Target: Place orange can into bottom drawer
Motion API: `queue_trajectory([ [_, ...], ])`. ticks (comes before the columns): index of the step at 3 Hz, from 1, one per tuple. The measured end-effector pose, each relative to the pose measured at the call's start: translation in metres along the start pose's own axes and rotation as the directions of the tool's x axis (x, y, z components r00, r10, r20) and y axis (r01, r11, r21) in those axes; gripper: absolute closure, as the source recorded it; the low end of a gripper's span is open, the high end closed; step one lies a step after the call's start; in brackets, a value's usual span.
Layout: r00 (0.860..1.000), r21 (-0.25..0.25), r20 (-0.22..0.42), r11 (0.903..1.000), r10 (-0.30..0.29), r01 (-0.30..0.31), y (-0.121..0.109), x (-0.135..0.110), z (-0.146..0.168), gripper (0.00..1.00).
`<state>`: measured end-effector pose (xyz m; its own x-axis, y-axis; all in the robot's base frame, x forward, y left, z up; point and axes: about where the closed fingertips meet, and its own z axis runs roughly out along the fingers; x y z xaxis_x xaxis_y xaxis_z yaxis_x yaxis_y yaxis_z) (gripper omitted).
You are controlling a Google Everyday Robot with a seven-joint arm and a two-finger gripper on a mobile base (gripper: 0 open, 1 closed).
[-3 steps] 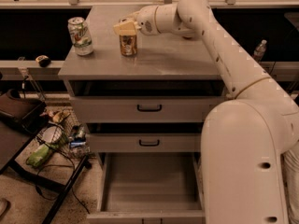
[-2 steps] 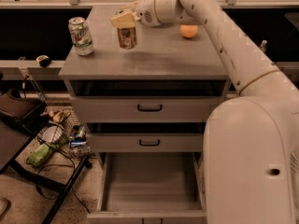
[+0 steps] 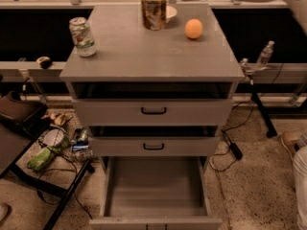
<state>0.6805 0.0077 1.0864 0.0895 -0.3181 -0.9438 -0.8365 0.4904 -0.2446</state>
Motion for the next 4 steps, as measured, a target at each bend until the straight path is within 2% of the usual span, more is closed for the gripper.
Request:
queue_trajectory([
  [1,0.997,0.044,0.069,0.9987,0.022,-0.025,0.052,-0.038,-0.041,1.0],
  [2,0.993,0.099,-0.053,0.9905,0.101,-0.096,0.089,0.05,-0.081,1.0],
  [3,0.969,0.107,-0.185,0.9835,0.164,-0.146,0.114,0.163,-0.079,1.0],
  [4,0.936,0.105,-0.273,0.9737,0.224,-0.202,0.145,0.289,-0.065,1.0],
])
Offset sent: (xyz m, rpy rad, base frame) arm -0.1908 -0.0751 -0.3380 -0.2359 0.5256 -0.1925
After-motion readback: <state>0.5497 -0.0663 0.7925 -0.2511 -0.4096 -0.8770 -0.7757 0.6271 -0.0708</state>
